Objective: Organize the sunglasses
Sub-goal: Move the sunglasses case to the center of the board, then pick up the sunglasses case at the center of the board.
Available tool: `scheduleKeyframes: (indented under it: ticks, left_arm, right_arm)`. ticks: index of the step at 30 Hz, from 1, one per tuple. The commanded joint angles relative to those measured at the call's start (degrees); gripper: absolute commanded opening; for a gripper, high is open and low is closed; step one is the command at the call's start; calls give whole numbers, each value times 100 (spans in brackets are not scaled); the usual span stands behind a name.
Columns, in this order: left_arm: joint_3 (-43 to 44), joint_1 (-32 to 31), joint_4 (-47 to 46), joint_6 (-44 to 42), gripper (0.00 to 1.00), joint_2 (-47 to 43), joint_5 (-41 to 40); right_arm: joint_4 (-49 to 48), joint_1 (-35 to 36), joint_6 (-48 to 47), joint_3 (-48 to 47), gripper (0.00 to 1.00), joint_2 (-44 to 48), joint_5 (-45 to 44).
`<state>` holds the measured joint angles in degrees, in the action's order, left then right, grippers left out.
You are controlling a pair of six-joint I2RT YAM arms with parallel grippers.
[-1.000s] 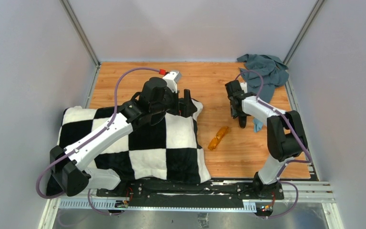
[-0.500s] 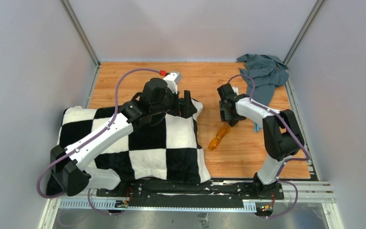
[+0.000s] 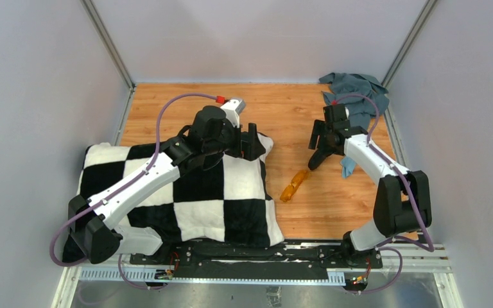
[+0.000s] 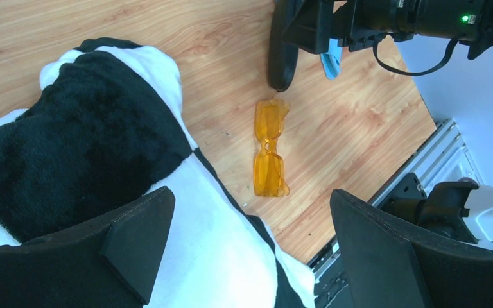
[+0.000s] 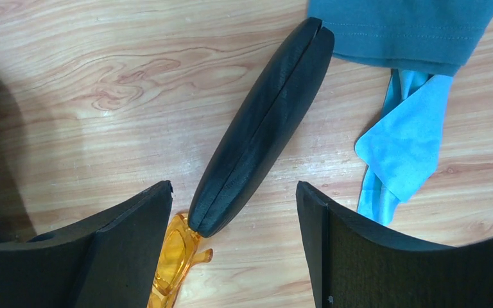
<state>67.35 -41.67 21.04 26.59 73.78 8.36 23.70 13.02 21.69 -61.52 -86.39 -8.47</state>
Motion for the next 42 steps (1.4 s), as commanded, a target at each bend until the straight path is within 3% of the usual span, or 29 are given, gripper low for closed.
scheduleKeyframes:
  ticks: [1, 16, 30, 38, 42]
  left_arm:
    - [-76, -8, -107, -19, 100, 54, 118]
    - [-175, -8, -86, -40, 100, -51, 91]
    - [-209, -8, -143, 60, 100, 33, 230]
    - [-299, -9, -181, 110, 100, 5, 311]
    - [-305, -10, -196, 109, 100, 29, 337]
  right_arm:
    - [-104, -232, 294, 263, 76, 34, 339]
    - [-473, -780, 836, 869, 75, 502, 233]
    - [-1184, -820, 821, 804, 75, -615, 1183]
    - [-1261, -785, 722, 763, 76, -672, 1356]
    - [-1072, -720, 317, 625, 87, -671, 1414]
